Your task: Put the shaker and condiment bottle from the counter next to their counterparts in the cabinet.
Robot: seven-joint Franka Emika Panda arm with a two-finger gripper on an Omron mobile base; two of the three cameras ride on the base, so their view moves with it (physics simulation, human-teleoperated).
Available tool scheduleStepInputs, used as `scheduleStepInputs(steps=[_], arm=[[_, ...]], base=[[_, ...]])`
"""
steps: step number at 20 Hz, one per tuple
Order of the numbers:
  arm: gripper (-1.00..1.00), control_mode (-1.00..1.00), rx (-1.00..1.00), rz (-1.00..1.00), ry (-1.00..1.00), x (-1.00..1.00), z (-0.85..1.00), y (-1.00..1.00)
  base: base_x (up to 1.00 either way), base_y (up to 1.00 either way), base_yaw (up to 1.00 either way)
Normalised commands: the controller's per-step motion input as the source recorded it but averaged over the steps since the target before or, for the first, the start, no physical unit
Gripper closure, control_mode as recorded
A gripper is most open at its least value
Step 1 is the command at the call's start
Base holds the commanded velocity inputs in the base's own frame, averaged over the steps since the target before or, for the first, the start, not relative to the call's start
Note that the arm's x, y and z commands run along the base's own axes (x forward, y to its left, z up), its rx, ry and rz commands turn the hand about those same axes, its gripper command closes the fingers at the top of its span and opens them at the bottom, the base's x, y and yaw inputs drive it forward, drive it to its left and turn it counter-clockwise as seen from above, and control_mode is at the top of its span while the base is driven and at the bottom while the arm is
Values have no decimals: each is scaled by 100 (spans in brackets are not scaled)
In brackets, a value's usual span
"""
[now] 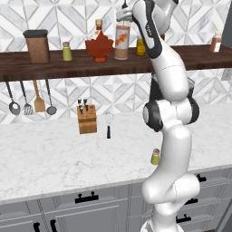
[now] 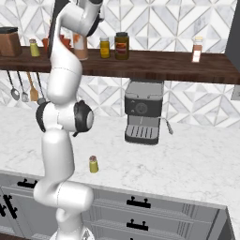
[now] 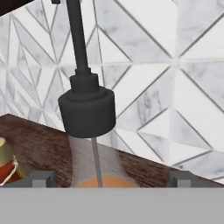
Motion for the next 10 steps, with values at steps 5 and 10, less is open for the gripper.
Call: scheduleStepInputs(steps=[5, 10], arm=[[-100, -100, 0, 12, 7, 0, 0, 0], [-100, -100, 2, 15, 4, -7, 1, 0]], base=[[0, 0, 0], [0, 0, 0]])
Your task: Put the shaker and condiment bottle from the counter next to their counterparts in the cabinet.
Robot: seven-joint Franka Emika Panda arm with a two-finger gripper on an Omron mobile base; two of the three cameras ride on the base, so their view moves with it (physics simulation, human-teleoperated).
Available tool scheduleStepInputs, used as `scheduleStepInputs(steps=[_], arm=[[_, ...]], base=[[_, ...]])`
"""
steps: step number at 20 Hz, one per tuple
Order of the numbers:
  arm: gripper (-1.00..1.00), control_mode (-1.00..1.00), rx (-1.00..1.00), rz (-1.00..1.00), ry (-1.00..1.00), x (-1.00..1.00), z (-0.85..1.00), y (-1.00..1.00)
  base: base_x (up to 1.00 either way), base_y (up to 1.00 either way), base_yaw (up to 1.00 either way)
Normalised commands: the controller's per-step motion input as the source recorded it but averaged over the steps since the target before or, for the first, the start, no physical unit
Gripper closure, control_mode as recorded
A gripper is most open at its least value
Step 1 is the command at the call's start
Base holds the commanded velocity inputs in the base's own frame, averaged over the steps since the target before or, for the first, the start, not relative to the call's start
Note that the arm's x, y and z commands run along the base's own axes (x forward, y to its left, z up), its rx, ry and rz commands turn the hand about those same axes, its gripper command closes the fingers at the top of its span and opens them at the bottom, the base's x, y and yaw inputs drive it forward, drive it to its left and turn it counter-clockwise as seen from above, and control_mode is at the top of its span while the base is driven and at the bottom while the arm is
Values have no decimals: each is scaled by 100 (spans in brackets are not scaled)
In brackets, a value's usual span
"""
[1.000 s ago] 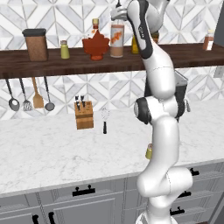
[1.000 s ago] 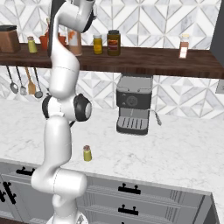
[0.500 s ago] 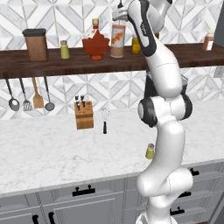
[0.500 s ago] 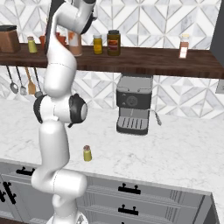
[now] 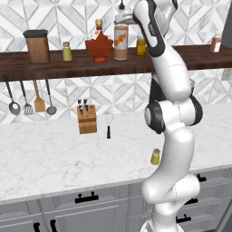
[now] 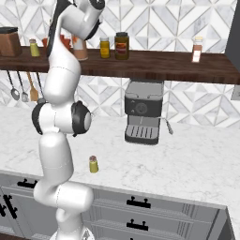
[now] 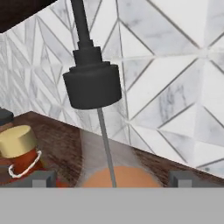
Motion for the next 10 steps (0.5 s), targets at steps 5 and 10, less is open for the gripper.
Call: scheduleStepInputs(steps=[5, 10], arm=[[-100, -100, 6, 13, 0, -23, 12, 0], [-100, -100, 2, 8, 0, -24, 13, 0]], base=[[0, 0, 0], [0, 0, 0]])
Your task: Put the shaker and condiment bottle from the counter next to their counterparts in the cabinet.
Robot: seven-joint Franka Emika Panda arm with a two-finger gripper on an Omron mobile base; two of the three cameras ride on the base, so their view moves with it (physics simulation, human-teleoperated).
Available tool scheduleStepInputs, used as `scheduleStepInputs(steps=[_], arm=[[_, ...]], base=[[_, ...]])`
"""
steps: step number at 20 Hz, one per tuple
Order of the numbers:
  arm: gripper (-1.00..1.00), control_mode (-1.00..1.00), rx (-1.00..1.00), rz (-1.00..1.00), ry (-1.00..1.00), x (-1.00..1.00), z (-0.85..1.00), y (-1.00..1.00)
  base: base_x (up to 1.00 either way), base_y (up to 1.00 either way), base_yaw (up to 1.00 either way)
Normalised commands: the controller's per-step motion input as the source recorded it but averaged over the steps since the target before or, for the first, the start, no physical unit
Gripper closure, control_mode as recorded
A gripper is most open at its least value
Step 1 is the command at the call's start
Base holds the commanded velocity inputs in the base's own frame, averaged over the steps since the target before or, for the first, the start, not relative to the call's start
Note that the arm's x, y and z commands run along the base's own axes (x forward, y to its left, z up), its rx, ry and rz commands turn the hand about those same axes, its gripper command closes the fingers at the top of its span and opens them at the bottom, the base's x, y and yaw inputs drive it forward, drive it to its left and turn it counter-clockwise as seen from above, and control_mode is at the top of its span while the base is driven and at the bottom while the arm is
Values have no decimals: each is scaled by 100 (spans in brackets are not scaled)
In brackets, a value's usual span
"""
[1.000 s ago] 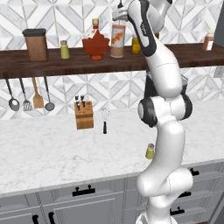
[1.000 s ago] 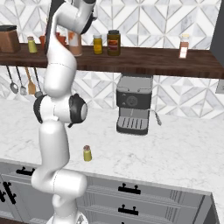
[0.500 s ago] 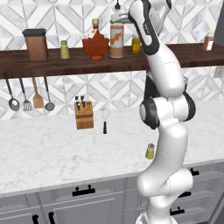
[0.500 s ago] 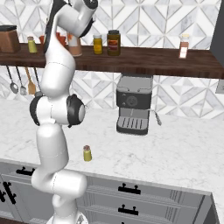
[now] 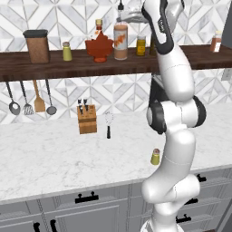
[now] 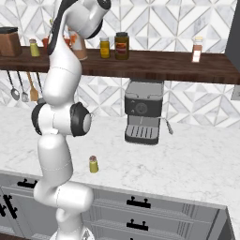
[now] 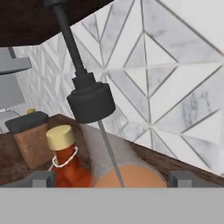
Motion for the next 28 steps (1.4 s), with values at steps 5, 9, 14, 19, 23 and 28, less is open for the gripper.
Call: scheduleStepInputs(steps=[5, 9, 14, 19, 23, 28], arm=[[-100, -100, 0, 6, 0, -13, 18, -1], [-100, -100, 0, 2, 0, -8, 26, -11], [-100, -100, 0, 0, 0, -33, 10, -21], [-100, -100, 0, 0, 0, -53, 0, -31], [-100, -100, 0, 0, 0, -53, -5, -26], [-100, -100, 0, 0, -1, -63, -45, -7]], base=[[0, 0, 0], [0, 0, 0], [0, 0, 0], [0, 0, 0], [0, 0, 0], [0, 0, 0]])
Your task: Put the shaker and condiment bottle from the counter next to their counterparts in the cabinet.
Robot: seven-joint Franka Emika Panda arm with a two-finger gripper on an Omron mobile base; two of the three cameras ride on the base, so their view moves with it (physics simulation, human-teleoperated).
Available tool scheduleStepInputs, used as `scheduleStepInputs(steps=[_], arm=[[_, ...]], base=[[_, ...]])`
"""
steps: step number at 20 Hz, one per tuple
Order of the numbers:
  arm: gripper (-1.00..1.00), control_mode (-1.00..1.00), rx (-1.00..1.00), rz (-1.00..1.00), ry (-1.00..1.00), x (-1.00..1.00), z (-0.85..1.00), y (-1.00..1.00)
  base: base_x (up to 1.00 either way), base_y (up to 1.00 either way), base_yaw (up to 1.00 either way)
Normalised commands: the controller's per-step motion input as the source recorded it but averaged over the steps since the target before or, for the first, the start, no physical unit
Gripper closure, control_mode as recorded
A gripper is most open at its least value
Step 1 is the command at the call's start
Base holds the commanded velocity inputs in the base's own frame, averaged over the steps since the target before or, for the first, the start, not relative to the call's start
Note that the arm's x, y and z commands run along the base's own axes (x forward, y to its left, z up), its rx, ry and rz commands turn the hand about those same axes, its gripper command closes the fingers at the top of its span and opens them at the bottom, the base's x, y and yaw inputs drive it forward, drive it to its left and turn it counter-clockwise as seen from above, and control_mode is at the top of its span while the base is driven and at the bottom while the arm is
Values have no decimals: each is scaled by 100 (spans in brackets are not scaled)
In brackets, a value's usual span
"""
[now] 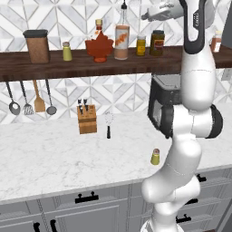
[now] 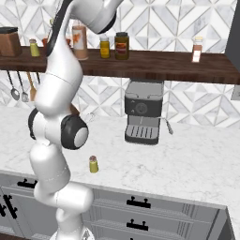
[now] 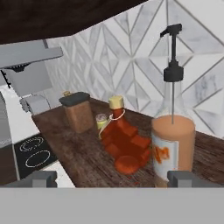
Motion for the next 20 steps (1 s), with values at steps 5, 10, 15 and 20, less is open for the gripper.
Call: scheduleStepInputs(steps=[5, 10, 15, 20], arm=[[-100, -100, 0, 0, 0, -64, -57, 0], [-100, -100, 1, 0, -8, -91, -48, -9], [-100, -100, 1, -2, -8, -100, -53, -10], [-100, -100, 0, -3, 0, -78, -64, 0]], base=[[0, 0, 0], [0, 0, 0], [0, 0, 0], [0, 0, 0]])
